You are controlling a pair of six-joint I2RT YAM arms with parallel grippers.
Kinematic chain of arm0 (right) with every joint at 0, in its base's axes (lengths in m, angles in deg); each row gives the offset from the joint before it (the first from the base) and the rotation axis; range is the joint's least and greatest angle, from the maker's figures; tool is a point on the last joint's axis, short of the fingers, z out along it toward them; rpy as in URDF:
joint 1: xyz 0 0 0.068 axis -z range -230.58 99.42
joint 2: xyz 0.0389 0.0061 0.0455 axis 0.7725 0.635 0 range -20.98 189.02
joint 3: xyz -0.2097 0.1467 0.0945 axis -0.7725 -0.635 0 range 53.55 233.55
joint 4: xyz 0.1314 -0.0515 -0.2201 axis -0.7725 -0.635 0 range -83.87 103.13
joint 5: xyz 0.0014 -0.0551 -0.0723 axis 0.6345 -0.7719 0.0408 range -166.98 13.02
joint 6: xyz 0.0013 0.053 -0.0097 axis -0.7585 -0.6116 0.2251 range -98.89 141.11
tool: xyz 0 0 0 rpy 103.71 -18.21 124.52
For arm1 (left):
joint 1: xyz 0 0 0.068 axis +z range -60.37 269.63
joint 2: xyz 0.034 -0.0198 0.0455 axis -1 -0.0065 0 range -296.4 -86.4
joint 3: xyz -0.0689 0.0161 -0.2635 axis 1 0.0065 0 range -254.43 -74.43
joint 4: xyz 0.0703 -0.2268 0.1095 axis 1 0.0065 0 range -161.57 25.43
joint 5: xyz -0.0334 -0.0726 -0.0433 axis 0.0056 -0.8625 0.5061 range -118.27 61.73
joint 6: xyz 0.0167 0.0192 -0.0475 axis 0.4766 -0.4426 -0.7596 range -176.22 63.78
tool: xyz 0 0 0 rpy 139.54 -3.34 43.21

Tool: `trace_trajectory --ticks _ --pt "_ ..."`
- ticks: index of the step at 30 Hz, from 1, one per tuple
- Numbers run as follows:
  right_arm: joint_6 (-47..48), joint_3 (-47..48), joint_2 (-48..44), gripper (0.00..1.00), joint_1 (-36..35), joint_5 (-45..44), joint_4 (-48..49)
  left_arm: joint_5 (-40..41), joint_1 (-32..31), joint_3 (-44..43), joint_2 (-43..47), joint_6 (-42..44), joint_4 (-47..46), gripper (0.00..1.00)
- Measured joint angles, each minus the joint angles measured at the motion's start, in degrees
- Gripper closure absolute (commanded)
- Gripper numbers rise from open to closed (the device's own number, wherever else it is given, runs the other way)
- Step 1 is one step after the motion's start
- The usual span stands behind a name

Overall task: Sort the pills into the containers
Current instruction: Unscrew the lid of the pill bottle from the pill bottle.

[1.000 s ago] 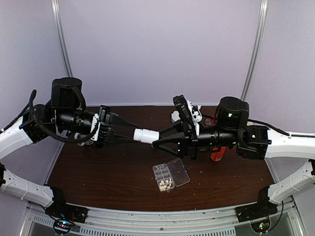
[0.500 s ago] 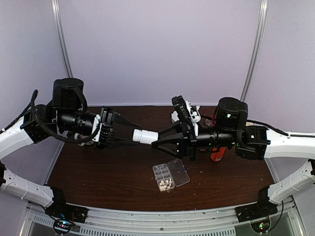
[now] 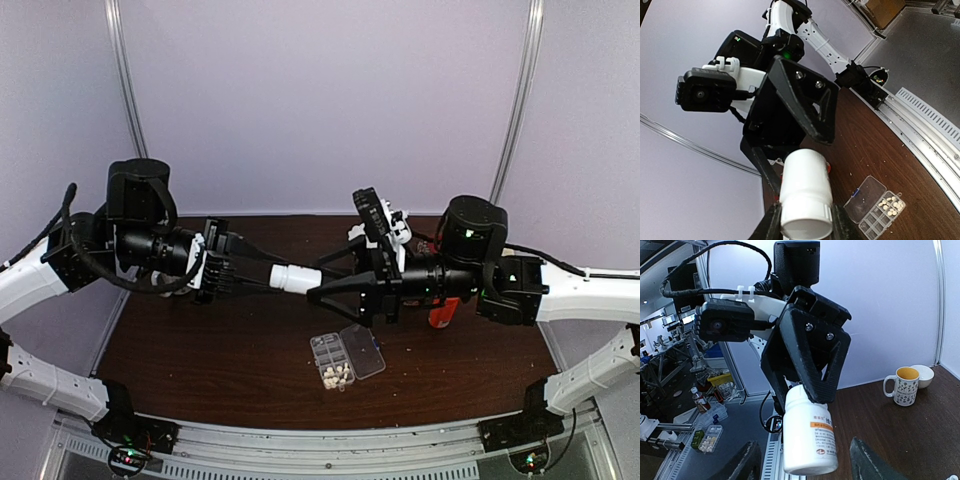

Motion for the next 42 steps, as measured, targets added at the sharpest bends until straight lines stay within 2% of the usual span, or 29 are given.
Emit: trace_trajectory --ticks 3,8,11,22,30,35,42 --pt "-0.52 0.00 0.00 0.37 0.00 0.13 1.68 0.00 0.00 0.00 0.00 -0.02 0.00 0.92" --pt "-2.19 0.00 0.55 0.27 0.00 0.09 2.67 0.24 0.00 0.02 0.02 -0.07 -0.24 0.92" --pt "-4.37 -1.40 0.68 0.27 0.00 -0.35 5.60 0.68 0.00 0.15 0.22 -0.15 -0.74 0.94" --pt "-9.88 -4.63 0.66 0.45 0.00 -0.79 12.57 0.83 0.00 0.39 0.61 -0.72 -3.19 0.94" --pt "-10.97 -4.63 1.22 0.75 0.00 -0.63 14.25 0.44 0.00 0.39 0.63 -1.05 -3.17 0.94" --pt "-11.15 -4.63 1.40 0.80 0.02 -0.35 14.51 0.20 0.00 0.48 0.63 -1.62 -3.21 0.94" --pt "-10.21 -4.63 1.22 0.81 0.13 -0.31 13.94 0.17 0.00 0.81 0.57 -5.88 -3.91 0.93"
